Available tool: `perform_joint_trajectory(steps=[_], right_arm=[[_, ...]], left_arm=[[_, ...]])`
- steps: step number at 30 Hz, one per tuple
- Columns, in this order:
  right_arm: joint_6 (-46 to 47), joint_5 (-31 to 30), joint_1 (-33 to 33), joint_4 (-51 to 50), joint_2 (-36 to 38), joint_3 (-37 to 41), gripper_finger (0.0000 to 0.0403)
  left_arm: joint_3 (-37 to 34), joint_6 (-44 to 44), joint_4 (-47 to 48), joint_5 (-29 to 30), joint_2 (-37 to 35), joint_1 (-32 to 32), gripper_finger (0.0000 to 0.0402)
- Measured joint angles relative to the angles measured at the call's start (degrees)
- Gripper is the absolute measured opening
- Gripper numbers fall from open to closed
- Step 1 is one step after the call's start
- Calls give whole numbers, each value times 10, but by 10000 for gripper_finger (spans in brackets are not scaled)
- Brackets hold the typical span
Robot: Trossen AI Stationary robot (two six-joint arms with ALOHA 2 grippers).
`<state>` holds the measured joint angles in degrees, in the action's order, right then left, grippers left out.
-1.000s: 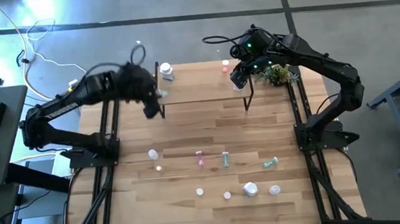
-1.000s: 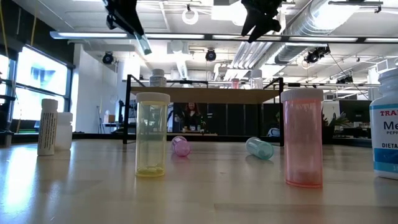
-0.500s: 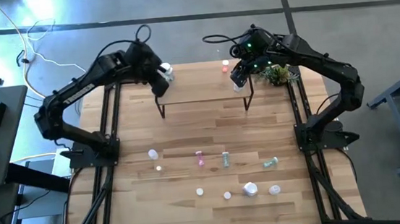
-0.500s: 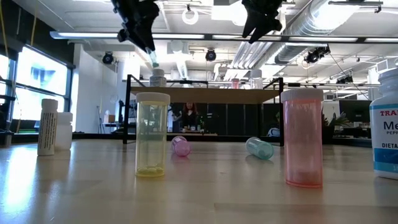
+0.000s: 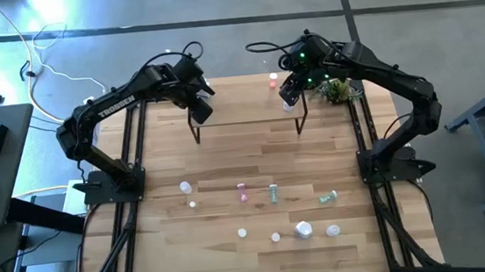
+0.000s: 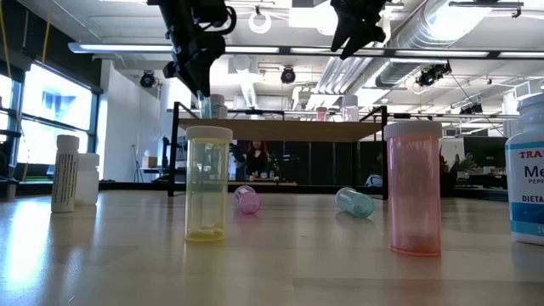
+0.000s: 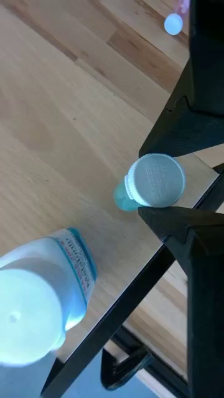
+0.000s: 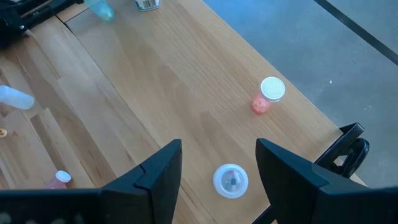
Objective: Pick and place medicine bottles onto shelf by color
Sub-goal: Put the bottom light blue medicine bottle on the shelf
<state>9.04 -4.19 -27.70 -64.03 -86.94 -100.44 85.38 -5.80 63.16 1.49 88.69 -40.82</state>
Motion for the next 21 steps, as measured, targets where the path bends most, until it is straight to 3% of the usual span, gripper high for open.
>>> perform_joint_trajectory(steps=[21], right_arm=[[0, 0, 0, 0, 0, 0, 197]], left_arm=[[0, 0, -1, -8, 10, 5, 116]])
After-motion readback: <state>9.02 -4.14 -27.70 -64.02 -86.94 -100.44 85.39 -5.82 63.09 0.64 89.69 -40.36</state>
